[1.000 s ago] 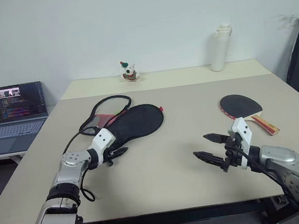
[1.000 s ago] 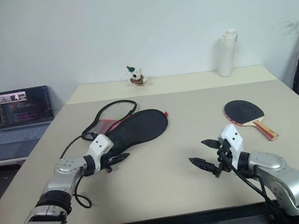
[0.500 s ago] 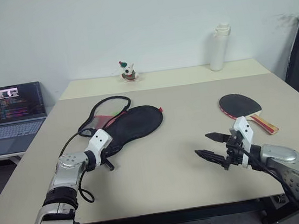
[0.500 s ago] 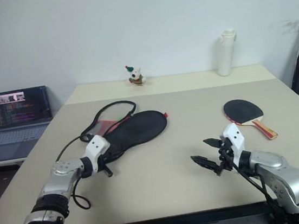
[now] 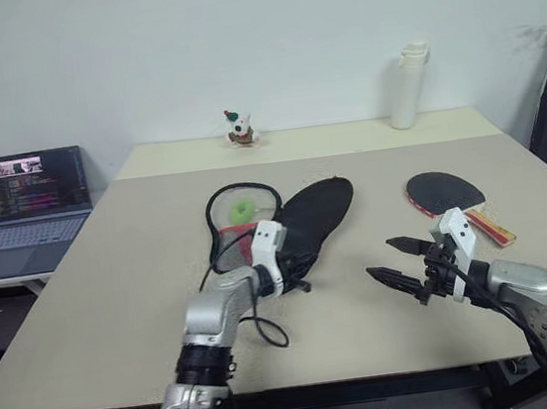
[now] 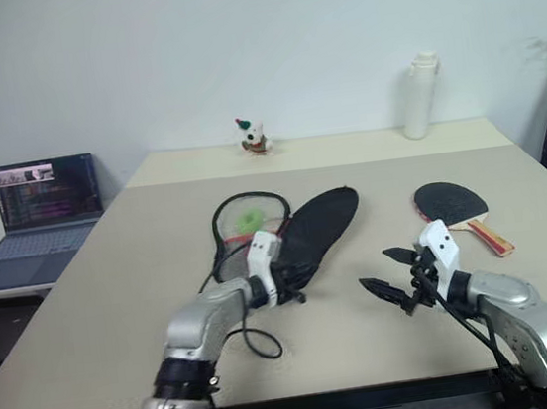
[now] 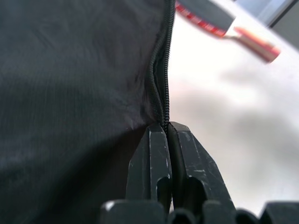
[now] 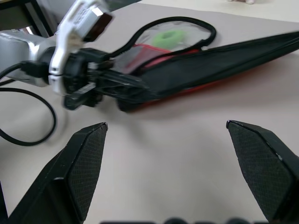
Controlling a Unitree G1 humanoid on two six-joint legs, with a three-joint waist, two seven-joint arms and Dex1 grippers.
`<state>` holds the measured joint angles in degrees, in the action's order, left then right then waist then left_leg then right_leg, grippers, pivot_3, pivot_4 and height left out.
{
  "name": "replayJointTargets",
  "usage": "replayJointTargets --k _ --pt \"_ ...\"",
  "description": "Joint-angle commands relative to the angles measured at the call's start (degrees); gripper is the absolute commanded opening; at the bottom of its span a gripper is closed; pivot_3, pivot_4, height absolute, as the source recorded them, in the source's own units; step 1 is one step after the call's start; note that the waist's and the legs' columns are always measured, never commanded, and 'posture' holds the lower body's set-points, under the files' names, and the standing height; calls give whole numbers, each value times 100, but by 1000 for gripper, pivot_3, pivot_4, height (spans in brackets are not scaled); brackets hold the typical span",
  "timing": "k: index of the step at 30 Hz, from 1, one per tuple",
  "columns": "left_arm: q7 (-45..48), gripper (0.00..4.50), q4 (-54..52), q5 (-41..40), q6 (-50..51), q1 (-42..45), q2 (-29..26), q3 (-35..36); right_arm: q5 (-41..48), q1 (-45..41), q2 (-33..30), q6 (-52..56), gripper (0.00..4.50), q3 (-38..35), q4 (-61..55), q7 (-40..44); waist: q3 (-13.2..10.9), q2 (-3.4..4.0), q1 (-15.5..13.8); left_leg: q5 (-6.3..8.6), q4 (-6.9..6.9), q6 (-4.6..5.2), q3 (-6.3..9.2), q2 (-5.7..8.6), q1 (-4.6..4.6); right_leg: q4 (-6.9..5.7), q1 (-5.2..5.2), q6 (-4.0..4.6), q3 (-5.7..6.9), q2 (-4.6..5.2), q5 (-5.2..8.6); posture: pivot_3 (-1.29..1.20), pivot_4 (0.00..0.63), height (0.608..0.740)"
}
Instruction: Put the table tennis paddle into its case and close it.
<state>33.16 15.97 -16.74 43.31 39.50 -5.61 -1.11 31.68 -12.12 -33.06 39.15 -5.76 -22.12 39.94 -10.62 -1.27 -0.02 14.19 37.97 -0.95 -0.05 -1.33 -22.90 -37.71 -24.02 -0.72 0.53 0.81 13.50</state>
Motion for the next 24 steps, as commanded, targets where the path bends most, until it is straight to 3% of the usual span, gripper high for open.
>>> replayJointTargets --k 1,5,6,8,13,16,24 --pt "-188 31 342 55 -269 301 169 -19 83 52 -56 -85 4500 -172 -231 -26 0 0 30 0 0 0 -2 5 0 0 0 0 -1 0 0 0 150 740" --pt "-124 31 464 73 -433 342 265 -157 105 124 -61 -67 4500 -205 -319 -74 -1 -1 48 0 -6 0 -3 17 2 0 -4 1 -6 -10 0 0 150 740" --pt "-94 249 382 93 -464 286 238 -206 108 128 -60 -63 4500 -209 -331 -88 -1 -1 48 0 -6 0 0 16 1 0 -4 1 -4 -10 0 0 150 740" --pt "12 723 129 79 -505 134 152 -271 109 126 -54 -60 4500 -213 -335 -118 -1 -1 47 0 -5 0 -2 17 2 0 -4 1 -6 -10 0 0 150 740" --pt "201 2511 -532 -84 -422 -159 -98 -294 112 26 -12 -44 4500 -167 -251 -178 -1 -1 50 0 -5 0 -1 19 2 0 -3 1 -7 -9 0 0 150 740" --pt "1003 3552 -1371 -544 -284 -595 -674 -242 127 -184 96 20 4500 -96 -99 -257 -1 0 96 0 -8 0 -5 -13 2 -1 -6 2 -12 -12 1 0 150 740" --pt "1526 3552 -1497 -900 -818 -952 -1950 680 -19 -900 605 381 4500 268 554 -734 -1 0 153 0 -4 -1 -4 -18 9 -8 -5 4 -10 -16 1 0 150 740"
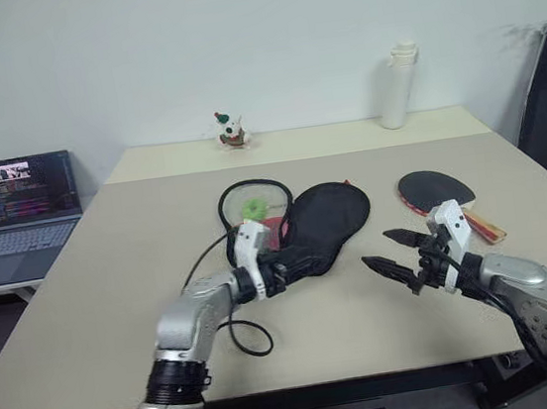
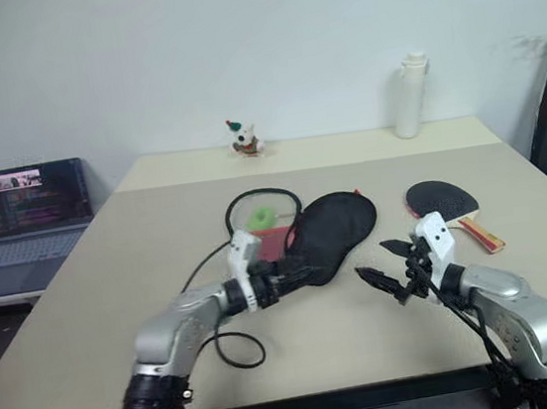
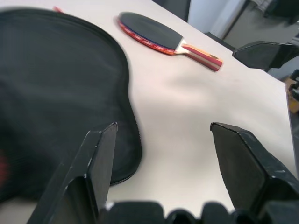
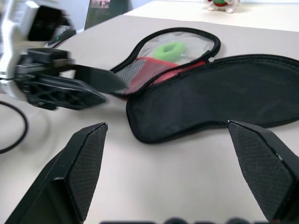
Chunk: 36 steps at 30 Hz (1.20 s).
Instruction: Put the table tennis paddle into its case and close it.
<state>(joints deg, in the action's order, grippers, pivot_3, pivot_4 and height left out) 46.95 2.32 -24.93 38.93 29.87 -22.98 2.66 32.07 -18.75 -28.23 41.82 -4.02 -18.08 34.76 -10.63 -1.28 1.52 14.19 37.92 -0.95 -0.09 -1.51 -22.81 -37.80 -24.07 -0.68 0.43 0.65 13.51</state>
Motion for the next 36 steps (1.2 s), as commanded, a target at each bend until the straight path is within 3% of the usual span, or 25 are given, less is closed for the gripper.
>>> replayJointTargets --k 1,8,15,21,30,33,36 --pt "184 3552 -100 -76 -471 -15 -342 378 -91 -353 224 179 4500 128 278 -333 0 0 -2 0 -1 0 2 -2 0 0 -1 1 1 1 0 0 150 740" --pt "455 3552 133 -92 -923 -256 -1036 786 -744 -1012 893 309 4500 587 1017 -1168 0 0 -2 0 -4 0 -1 0 -7 6 -4 1 0 9 0 0 150 740" --pt "382 3552 143 -131 -1001 -289 -1148 865 -1217 -1470 1688 364 4500 509 1993 -2091 0 -1 -10 0 -4 0 0 0 -8 4 -5 2 1 15 0 0 150 740" --pt "326 3552 57 -147 -988 -314 -1117 827 -1446 -1746 2129 226 4500 494 2666 -2390 0 -1 6 0 -6 0 -1 -2 -8 1 -8 3 0 15 -1 0 150 740" --pt "310 3552 -38 -169 -957 -352 -1114 778 -1606 -1811 2608 151 4500 815 2678 -2213 0 0 18 0 -6 0 1 -4 -7 -2 -10 3 -1 14 -1 0 150 740" --pt "329 3597 -83 -170 -944 -383 -1134 765 -1620 -1788 2669 173 3936 813 2628 -2231 0 0 18 0 -6 0 2 -4 -7 -2 -10 3 -1 14 -1 0 150 740" --pt "369 3597 -151 -187 -923 -444 -1160 748 -1522 -1762 2705 321 2941 694 2520 -2255 0 0 18 0 -6 0 3 -4 -8 -2 -10 3 -1 15 -1 0 150 740"
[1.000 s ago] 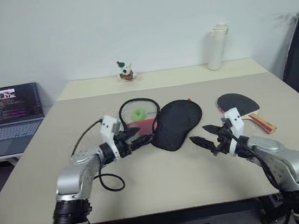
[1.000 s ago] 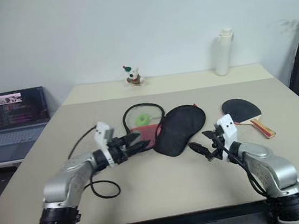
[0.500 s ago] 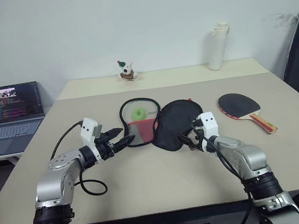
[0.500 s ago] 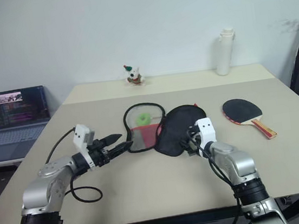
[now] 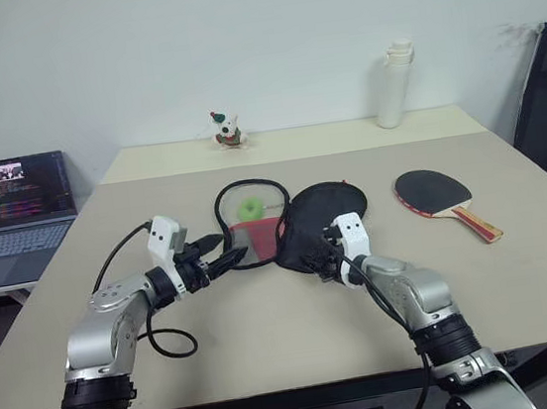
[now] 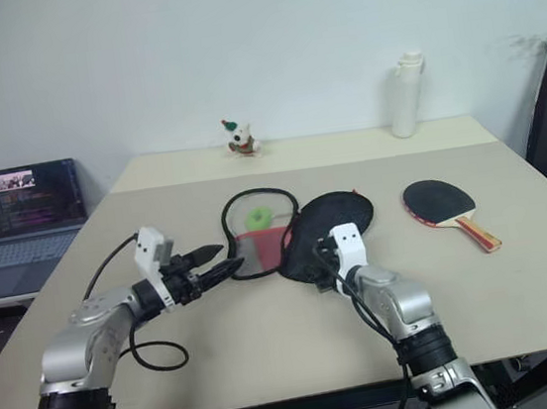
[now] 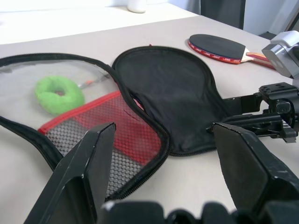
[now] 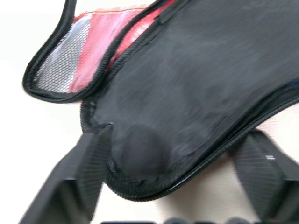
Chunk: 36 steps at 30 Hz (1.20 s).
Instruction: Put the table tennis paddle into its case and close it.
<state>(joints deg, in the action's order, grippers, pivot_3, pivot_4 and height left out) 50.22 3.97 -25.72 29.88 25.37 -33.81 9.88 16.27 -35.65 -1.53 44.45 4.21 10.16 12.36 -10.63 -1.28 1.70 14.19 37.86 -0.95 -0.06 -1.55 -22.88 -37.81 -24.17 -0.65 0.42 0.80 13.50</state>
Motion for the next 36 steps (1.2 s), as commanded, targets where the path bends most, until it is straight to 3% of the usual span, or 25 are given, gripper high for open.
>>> replayJointTargets --k 1,8,9,19,30,36 --pt "68 3597 -354 -109 -12 -27 -90 10 109 -60 42 138 2524 -178 -357 -22 0 0 -1 0 0 0 1 0 0 0 0 0 0 0 0 0 150 740" --pt "153 3597 -646 -70 -36 -203 -69 -184 540 -1 -52 1066 116 -674 -920 -45 0 0 -3 0 -1 0 5 0 0 0 0 0 0 3 0 0 150 740" --pt "170 3597 -683 -57 -56 -214 -64 -229 585 2 -100 1184 49 -741 -980 -28 0 0 -3 0 -1 0 5 0 0 0 0 0 0 2 0 0 150 740" --pt "259 3597 -791 59 -220 -178 -1 -686 845 -313 -1373 1997 49 -1324 -537 459 0 0 -3 0 -2 1 -5 5 -2 5 0 0 1 2 1 0 150 740" --pt "312 3597 -651 137 -374 -87 29 -808 751 -610 -1744 1866 49 -1188 50 855 0 0 9 1 -6 1 -8 0 -3 8 -1 0 0 -8 2 0 150 740" --pt "327 3597 -626 149 -431 -114 40 -827 439 -586 -1980 1416 1901 -989 106 911 0 0 5 1 -6 1 -7 0 -3 8 -1 0 0 -7 2 0 150 740"
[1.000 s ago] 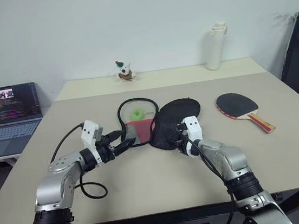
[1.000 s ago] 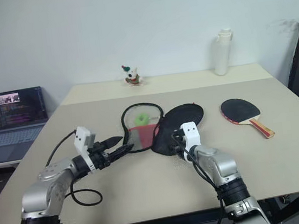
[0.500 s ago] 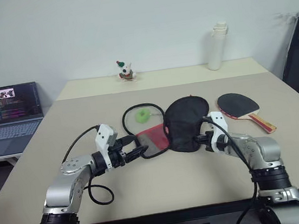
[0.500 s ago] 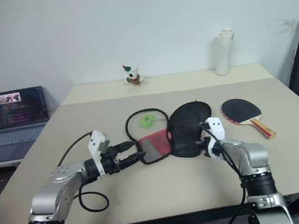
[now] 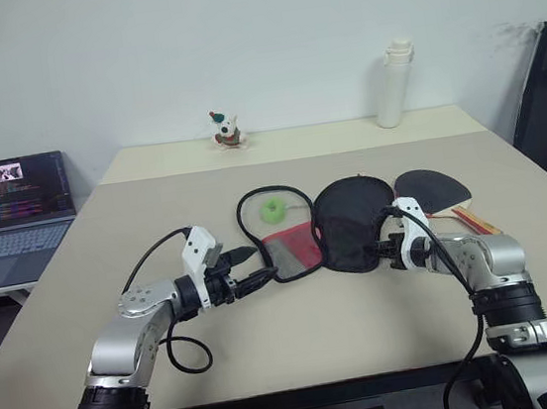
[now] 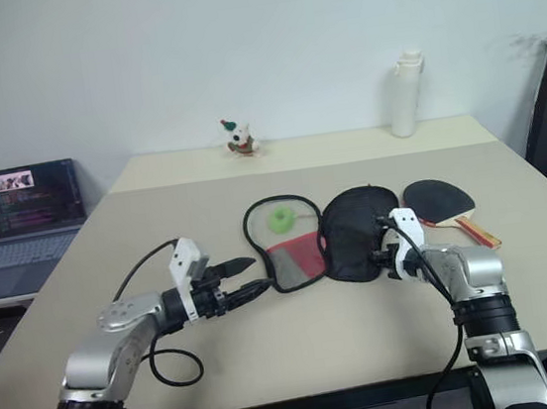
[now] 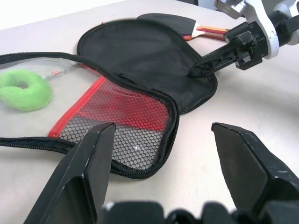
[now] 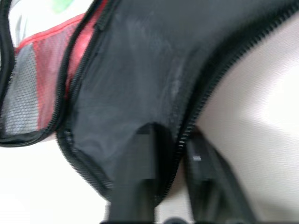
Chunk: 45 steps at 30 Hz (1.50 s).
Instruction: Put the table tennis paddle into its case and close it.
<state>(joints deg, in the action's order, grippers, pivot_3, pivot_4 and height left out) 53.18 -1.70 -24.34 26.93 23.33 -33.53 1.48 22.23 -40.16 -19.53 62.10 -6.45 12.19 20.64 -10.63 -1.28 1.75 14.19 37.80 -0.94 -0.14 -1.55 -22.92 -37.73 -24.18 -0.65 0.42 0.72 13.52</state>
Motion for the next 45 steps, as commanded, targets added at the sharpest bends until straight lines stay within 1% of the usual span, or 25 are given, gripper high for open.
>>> replayJointTargets --k 1,5,7,8,10,12,14,17,20,24,27,31,37,45 --pt "30 3597 -51 17 -147 92 18 7 -263 -129 -264 -501 2275 158 -99 122 0 0 0 0 0 0 0 0 0 0 0 0 0 0 0 0 150 740" --pt "19 3597 -44 27 -169 114 75 -12 -486 -95 -606 -857 3613 278 -159 275 0 0 -2 0 0 0 0 0 0 1 0 0 0 0 0 0 150 740" --pt "13 3597 -56 33 -175 119 107 -15 -547 -24 -875 -1017 4383 327 -282 499 0 0 -2 0 0 0 -1 0 0 2 0 0 0 0 0 0 150 740" --pt "11 3597 -63 34 -180 122 124 -16 -567 13 -1023 -1114 4452 333 -340 625 -1 0 -6 0 0 0 -1 1 0 2 0 0 -1 0 0 0 150 740" --pt "6 3597 -80 25 -179 128 153 -18 -488 66 -1285 -1218 4452 199 -415 880 -2 0 -10 0 0 0 -1 1 -1 4 0 0 0 0 0 0 150 740" --pt "32 3597 -121 -22 -150 142 181 -38 -398 78 -1591 -1318 4452 -91 -335 1034 -2 0 -12 0 0 0 -1 2 -2 6 0 0 0 0 0 0 150 740" --pt "101 3597 -185 -97 -87 168 203 -74 -445 28 -1828 -1537 4452 -362 -5 1015 -2 -1 -17 0 0 0 -1 3 -2 6 1 -1 1 1 0 0 150 740" --pt "198 3597 -209 -154 -37 249 215 -131 -665 -70 -2074 -1988 4452 -468 676 986 -3 -4 -18 0 0 0 -2 4 -1 7 2 -1 0 1 0 0 150 740" --pt "283 3597 -110 -128 -54 398 247 -191 -932 -308 -2235 -2573 4452 -361 1624 1032 -4 -4 -4 0 0 0 -5 4 0 6 2 0 -1 -1 0 0 150 740" --pt "389 3597 66 -69 -121 617 315 -304 -1335 -983 -2290 -3375 4452 -163 3377 1117 -4 -3 16 0 0 0 -16 6 4 5 1 0 -11 -6 0 0 150 740" --pt "424 3597 143 -42 -147 734 365 -354 -1600 -1418 -2311 -3885 4452 -60 4470 1121 -4 -4 13 0 -1 0 -18 7 5 6 1 1 -15 -11 -1 0 150 740" --pt "441 3597 178 -18 -167 835 411 -399 -1845 -1769 -2265 -4368 4452 -17 5509 1055 -5 -5 6 0 -3 0 -16 6 2 11 1 1 -35 -13 -1 0 150 740" --pt "445 3597 132 -25 -147 817 351 -385 -2132 -1931 -2093 -4632 4452 123 6049 1205 -5 -5 17 0 -3 0 -37 4 10 7 0 0 -67 -12 -1 0 150 740" --pt "414 3597 119 -19 -159 764 279 -352 -2255 -2013 -1888 -4726 4452 82 6179 1183 -5 -5 30 0 -2 0 -55 3 23 -2 0 -2 -87 -15 -2 0 150 740"
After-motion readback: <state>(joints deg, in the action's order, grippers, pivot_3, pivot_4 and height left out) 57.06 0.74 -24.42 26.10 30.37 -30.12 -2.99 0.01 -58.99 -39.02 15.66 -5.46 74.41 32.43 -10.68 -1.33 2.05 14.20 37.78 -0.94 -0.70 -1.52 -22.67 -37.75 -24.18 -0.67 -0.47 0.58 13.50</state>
